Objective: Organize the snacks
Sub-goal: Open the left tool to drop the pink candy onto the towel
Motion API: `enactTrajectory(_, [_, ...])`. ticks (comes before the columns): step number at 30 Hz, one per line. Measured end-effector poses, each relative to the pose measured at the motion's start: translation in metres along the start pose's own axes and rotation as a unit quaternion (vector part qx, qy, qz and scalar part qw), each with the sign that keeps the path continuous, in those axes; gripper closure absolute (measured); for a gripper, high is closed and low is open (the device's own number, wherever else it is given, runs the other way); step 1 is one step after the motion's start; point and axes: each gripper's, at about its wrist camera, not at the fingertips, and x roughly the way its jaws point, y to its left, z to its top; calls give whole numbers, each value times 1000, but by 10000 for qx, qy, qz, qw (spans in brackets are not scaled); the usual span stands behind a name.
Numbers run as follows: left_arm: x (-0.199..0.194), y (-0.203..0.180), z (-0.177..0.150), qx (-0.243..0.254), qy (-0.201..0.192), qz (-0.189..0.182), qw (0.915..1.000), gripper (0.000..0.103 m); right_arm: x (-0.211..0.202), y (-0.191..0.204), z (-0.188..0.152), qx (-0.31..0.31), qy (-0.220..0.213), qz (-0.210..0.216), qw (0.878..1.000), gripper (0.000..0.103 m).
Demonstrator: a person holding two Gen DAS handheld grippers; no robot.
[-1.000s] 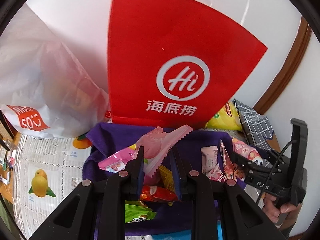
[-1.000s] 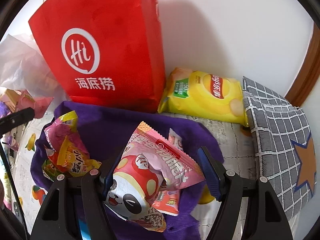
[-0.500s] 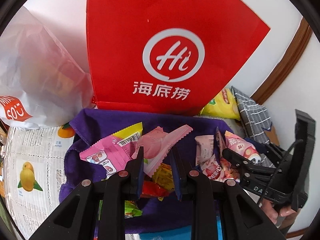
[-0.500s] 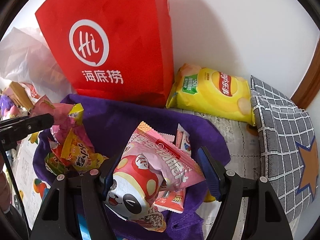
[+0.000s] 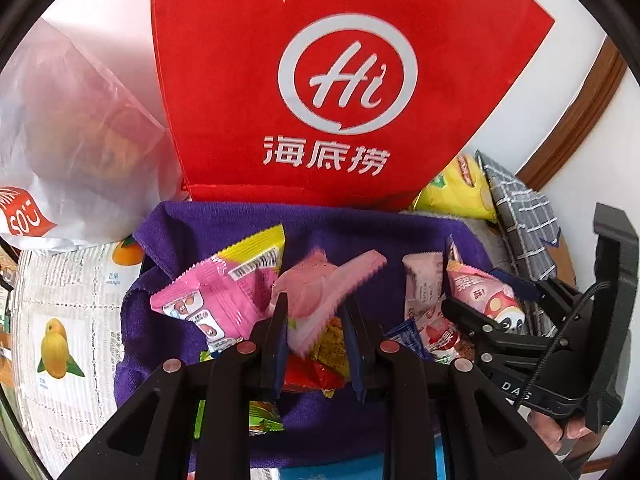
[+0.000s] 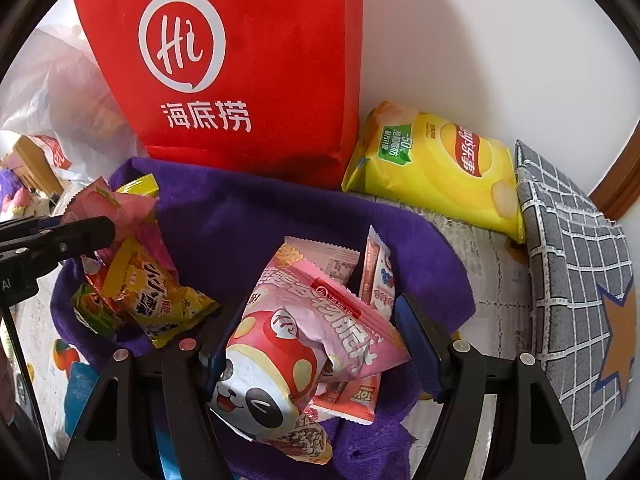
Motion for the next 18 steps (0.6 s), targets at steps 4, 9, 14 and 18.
enactTrajectory(4, [5, -3, 0, 80, 139, 48, 9999, 79, 4, 1, -1, -50, 98, -131, 9999, 30])
enactTrajectory(9, [12, -9, -2, 212, 290, 119, 9993, 79, 6, -2, -2, -47, 168, -247, 9995, 30])
enactTrajectory(14, [17, -18, -5, 407, 351, 147, 9984, 79, 5, -2, -4, -59, 161, -311, 9994, 30])
enactTrajectory(18, [17, -21, -4, 496, 347, 154, 9980, 78, 5, -1, -3, -67, 172, -410, 9990, 30])
